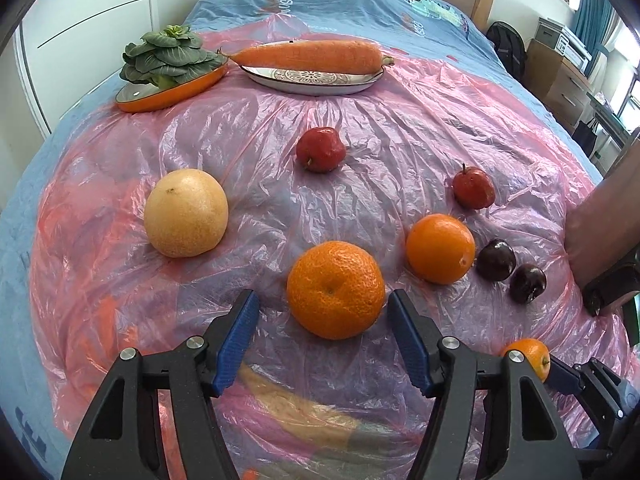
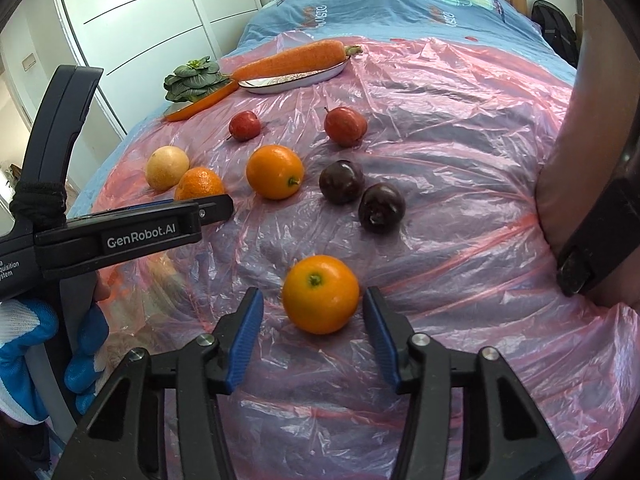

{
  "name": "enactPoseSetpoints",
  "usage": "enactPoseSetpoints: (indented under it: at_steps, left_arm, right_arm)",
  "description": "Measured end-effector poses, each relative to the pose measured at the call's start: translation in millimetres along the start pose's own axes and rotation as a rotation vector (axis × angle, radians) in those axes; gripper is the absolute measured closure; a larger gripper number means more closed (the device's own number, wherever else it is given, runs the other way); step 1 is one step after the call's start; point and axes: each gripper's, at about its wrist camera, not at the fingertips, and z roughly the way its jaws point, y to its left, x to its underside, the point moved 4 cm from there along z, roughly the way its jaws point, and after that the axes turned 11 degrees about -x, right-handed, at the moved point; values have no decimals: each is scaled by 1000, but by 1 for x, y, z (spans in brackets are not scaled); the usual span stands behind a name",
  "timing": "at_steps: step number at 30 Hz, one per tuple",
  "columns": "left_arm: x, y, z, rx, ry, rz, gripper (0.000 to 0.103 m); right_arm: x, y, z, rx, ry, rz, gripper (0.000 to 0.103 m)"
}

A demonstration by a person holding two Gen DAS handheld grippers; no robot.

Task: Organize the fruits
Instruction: 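Grasp a tangerine with the left tool while the right tool grasps an orange, then carry the tangerine and orange over the green tray with both tools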

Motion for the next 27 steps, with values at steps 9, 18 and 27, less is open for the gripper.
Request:
enactPoseSetpoints:
  at_steps: [9,18,27]
  left_arm:
    - [-1,-2,3,-8,-1,13,63]
    - [-4,-1,-6,-19,-14,19,65]
    - [-6,5,-33,-16,-45,8,65]
  right_arm:
    - [1,0,3,18,4,-7,46]
    - [-2,1,-4,5,-9,-8,46]
    - [-8,15,-32,-18,-52,-16,46]
